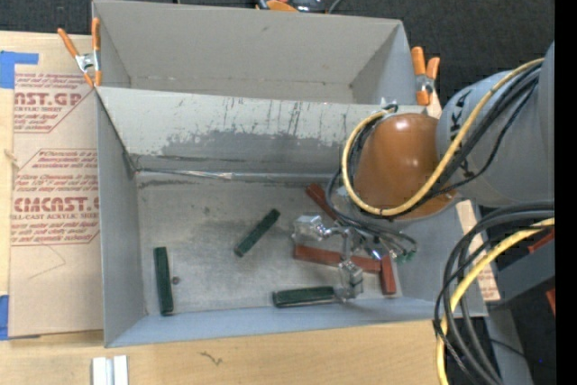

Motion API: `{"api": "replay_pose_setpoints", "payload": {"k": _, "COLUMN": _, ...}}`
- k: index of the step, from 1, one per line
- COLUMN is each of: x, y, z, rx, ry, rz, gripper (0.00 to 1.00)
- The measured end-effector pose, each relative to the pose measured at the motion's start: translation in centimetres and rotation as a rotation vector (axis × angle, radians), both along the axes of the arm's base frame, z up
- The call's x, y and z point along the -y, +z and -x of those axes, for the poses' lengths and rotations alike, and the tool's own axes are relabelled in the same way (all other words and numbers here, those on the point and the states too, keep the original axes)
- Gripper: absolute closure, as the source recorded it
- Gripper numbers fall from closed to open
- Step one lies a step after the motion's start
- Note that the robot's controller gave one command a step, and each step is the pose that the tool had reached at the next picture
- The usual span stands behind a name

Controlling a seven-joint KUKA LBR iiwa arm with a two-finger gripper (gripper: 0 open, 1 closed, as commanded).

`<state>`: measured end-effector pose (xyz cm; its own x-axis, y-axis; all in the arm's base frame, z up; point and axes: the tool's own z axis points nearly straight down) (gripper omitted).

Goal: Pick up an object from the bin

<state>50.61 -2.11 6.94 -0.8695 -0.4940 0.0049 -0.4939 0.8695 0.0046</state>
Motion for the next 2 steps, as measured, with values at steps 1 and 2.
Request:
{"api": "replay_pose_setpoints", "payload": {"k": 1, "x": 0.0, "y": 0.3, "z": -0.2, "rx": 0.006, "ry": 0.002, "rz": 0.000, "gripper": 1.00}}
{"api": "replay_pose_setpoints", "payload": {"k": 2, "x": 3.0, "y": 13.7, "z": 1.7, "rx": 0.014, "ry": 0.017, "rz": 0.003, "gripper": 1.00}}
